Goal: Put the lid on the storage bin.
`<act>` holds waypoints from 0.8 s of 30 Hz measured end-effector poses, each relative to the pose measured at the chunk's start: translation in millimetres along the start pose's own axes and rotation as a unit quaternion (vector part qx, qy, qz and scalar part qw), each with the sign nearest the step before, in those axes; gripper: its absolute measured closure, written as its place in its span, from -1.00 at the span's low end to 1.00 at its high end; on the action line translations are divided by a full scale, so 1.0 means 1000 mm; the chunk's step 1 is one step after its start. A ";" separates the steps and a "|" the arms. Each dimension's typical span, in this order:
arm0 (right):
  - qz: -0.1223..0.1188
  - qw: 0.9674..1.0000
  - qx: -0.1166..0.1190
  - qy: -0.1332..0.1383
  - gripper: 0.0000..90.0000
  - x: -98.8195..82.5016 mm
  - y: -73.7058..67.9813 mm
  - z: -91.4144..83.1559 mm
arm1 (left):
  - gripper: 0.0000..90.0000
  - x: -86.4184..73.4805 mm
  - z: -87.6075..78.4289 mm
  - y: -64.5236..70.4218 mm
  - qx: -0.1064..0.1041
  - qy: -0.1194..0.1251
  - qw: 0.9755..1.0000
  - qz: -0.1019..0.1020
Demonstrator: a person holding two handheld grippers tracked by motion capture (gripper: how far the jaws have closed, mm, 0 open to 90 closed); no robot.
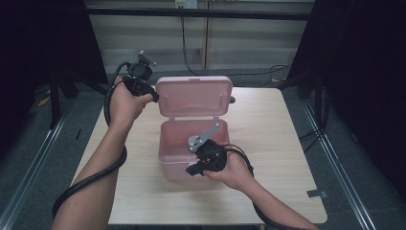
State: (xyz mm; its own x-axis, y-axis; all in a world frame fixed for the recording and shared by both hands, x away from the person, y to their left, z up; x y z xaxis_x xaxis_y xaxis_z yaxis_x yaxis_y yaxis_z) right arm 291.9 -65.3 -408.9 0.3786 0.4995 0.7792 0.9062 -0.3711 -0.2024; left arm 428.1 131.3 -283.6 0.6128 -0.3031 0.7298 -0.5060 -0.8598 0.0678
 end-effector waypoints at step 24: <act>0.016 1.000 0.001 -0.008 1.00 0.002 0.001 -0.001 | 0.92 -0.013 -0.010 0.005 -0.012 -0.001 1.000 0.010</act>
State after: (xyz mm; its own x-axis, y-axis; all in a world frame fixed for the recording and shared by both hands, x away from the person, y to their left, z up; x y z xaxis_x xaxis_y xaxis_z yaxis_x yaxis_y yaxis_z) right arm 293.7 -66.0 -406.9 0.4099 0.5004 0.7626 0.8942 -0.3853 -0.2278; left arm 411.2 134.8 -286.1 0.6034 -0.3205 0.7302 -0.5330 -0.8432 0.0705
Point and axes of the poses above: each handheld gripper's, and its own axes: z roughly forward along the jaws, x roughly out of its top, y roughly to its right, the point moved 2 cm from there along z, roughly forward along the jaws, and after that the axes turned 14 degrees about y, right-handed, at the moved point
